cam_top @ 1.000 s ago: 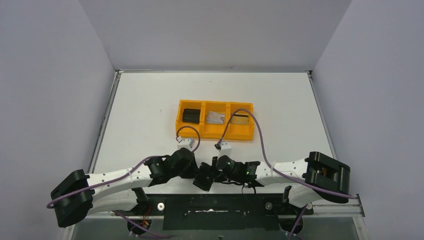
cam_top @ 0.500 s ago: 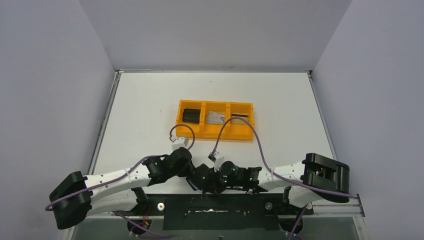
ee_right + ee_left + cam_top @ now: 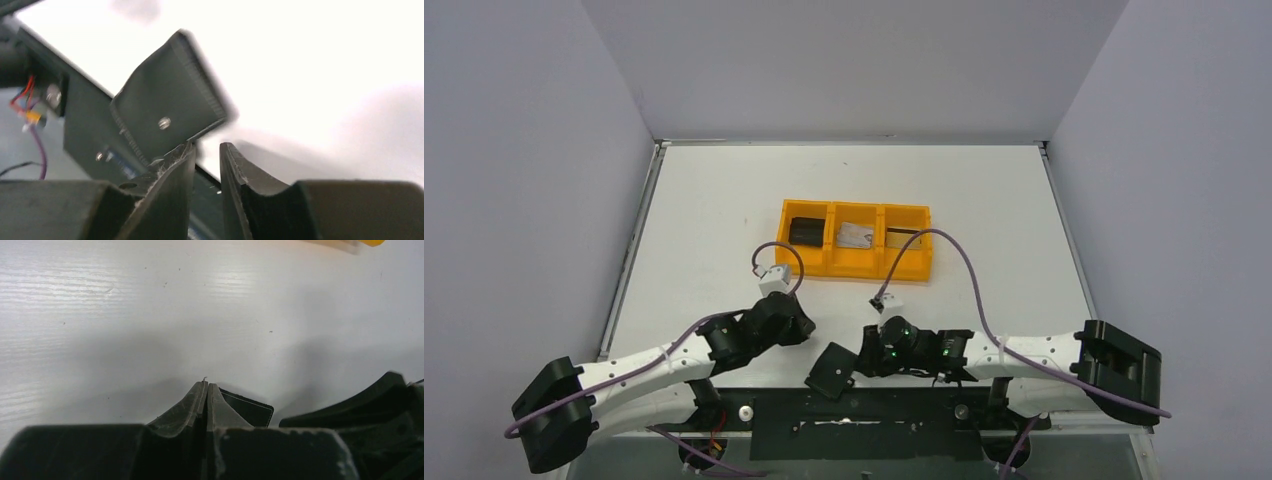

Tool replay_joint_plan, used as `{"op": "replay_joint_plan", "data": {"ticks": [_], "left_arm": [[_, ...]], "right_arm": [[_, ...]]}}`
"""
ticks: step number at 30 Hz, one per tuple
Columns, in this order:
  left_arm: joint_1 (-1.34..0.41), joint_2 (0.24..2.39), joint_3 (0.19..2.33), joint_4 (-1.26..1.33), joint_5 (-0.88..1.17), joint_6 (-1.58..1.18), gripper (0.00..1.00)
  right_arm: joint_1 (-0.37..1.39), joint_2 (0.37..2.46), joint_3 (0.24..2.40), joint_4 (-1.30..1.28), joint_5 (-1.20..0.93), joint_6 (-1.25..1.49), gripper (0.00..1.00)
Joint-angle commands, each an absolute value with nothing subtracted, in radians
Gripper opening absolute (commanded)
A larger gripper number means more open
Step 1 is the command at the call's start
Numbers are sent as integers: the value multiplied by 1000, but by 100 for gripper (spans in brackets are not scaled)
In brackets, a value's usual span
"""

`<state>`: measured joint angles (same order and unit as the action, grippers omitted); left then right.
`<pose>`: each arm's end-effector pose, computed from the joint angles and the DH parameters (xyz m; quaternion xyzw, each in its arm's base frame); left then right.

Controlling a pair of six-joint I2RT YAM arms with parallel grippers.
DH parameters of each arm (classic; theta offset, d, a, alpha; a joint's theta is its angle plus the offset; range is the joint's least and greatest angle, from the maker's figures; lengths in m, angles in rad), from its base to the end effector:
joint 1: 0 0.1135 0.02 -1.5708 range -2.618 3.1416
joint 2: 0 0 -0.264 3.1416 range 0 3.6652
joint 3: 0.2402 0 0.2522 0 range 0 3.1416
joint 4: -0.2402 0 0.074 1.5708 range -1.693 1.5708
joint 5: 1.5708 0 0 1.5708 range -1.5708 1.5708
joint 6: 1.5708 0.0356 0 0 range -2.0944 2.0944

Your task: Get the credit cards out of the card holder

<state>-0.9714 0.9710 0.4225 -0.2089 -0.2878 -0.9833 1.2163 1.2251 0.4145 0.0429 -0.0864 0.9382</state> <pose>0.1155 -0.1511 0.1806 -0.0621 0.9086 -0.2509 0.3281 0.0740 0.2089 0.1497 -0.1442 0.9084 0.3627 0.1500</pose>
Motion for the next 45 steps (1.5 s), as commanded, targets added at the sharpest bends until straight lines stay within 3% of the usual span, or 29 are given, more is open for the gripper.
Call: {"op": "replay_joint_plan", "data": {"ticks": [1, 6, 12, 21, 24, 32, 45], "left_arm": [[-969, 931, 408, -134, -303, -982, 0], [-971, 930, 415, -115, -280, -958, 1], [-973, 953, 427, -110, -255, -925, 22], [-973, 963, 421, -135, -282, -943, 38], [-973, 947, 415, -153, -309, -956, 41], [-973, 875, 401, -212, -353, -979, 49], [-971, 827, 380, -233, -370, -994, 50]], "right_arm": [[1154, 1152, 454, -149, 116, 1048, 29], [1153, 1177, 494, -196, 139, 1087, 45], [1229, 1224, 560, -228, 148, 1156, 65], [1369, 1273, 640, -366, 327, 1470, 70], [1376, 1296, 607, -287, 293, 1497, 73], [1393, 1435, 700, -283, 230, 1461, 70], [1426, 1439, 700, -376, 260, 1511, 43]]}}
